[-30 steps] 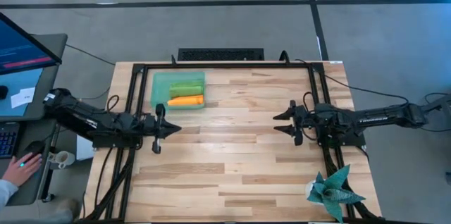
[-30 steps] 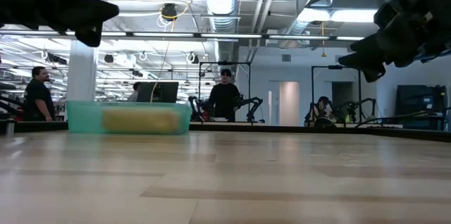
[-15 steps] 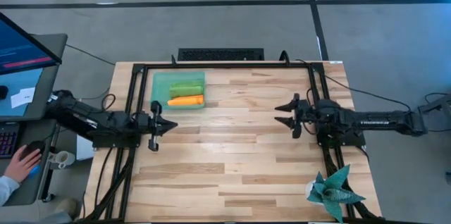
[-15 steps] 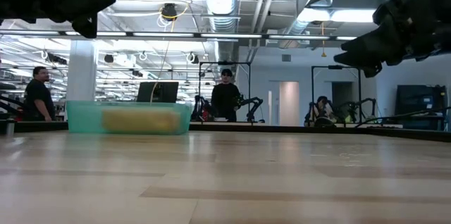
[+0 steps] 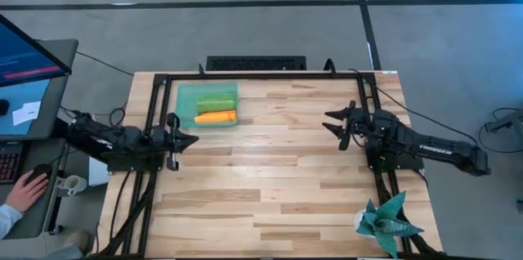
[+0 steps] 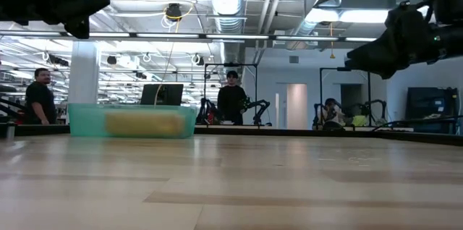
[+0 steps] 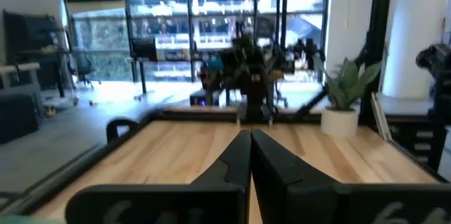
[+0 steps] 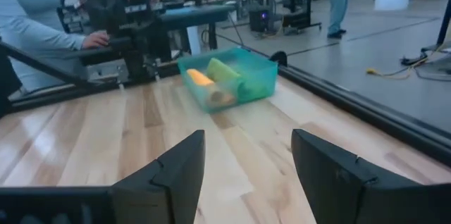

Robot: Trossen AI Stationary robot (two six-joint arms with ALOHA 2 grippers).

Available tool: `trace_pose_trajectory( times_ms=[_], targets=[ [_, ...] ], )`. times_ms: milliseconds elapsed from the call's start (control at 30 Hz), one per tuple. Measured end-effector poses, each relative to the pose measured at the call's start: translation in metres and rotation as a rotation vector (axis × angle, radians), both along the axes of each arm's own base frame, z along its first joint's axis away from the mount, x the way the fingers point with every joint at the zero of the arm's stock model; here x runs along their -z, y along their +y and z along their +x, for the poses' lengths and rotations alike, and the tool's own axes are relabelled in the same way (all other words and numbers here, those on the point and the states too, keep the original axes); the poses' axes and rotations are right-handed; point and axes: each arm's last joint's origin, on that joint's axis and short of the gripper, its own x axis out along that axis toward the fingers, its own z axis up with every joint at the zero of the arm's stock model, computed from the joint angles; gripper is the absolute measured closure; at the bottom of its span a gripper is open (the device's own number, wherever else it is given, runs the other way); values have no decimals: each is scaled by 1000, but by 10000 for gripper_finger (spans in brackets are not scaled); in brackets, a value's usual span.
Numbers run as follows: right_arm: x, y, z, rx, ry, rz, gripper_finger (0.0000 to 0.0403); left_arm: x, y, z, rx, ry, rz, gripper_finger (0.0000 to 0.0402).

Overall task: Roll microfiber towels into tight, uniform cylinder then place into a basket
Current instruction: Return to Home Position

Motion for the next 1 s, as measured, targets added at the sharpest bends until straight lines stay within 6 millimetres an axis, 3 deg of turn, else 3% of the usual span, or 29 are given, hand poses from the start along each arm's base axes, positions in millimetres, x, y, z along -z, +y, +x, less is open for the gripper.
trace_pose_trajectory(
  times_ms=[433, 600, 900, 1000],
  targets=[
    [2, 1, -2, -44, 10, -38, 170, 8, -4, 2, 113, 58, 20, 401],
    [1, 2, -2, -56, 4, -45, 170, 19, -6, 5, 159, 64, 0, 401],
    [9, 2, -2, -54, 82, -21, 170, 19, -6, 5, 148, 63, 63, 401],
    [10, 2, -2, -53, 86, -19, 170, 19, -6, 5, 158, 59, -21, 401]
  ],
)
